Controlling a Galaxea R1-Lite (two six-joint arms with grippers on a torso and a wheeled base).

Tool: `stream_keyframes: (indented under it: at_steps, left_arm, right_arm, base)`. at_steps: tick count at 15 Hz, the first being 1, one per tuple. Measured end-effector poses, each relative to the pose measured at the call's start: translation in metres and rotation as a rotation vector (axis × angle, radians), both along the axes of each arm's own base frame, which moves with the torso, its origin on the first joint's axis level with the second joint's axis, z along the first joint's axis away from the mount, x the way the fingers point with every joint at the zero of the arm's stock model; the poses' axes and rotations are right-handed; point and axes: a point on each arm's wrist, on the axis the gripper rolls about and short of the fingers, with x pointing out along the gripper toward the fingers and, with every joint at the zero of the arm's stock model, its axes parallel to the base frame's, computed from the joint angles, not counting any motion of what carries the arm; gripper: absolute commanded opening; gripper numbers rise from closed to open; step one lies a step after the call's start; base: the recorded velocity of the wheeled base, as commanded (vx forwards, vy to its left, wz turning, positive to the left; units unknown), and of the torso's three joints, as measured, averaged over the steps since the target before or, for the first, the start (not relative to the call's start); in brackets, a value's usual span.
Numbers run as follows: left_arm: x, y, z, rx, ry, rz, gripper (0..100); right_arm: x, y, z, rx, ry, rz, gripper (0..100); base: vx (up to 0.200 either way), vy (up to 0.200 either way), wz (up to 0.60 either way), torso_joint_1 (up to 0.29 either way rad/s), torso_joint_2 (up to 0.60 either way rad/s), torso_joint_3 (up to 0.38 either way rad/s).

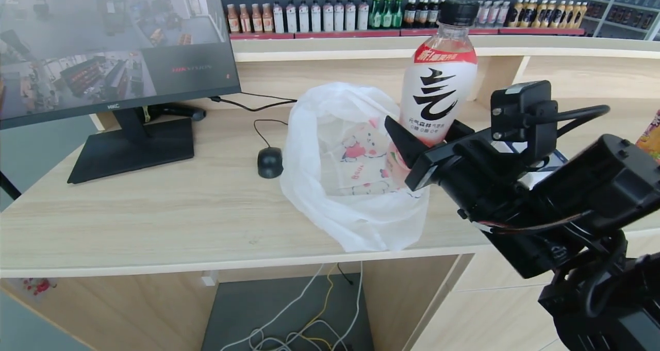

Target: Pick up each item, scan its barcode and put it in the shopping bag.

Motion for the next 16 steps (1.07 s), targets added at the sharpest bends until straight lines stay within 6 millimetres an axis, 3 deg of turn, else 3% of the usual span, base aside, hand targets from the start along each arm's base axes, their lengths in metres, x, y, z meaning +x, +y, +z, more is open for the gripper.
stream_keyframes:
  at_steps: [9, 16]
  left_arm:
    - [0.000, 0.000, 0.000, 0.001, 0.000, 0.001, 100]
    - [0.000, 0.000, 0.000, 0.002, 0.000, 0.001, 100]
  right_arm:
    - [0.044, 0.041, 0.032, 0.023, 0.024, -0.047, 0]
    - [0.085, 0.075, 0.030, 0.037, 0.056, -0.036, 0]
  base:
    - [0.000, 0.000, 0.00, 0.000, 0.00, 0.000]
    - [0.000, 0.000, 0.00, 0.000, 0.00, 0.000]
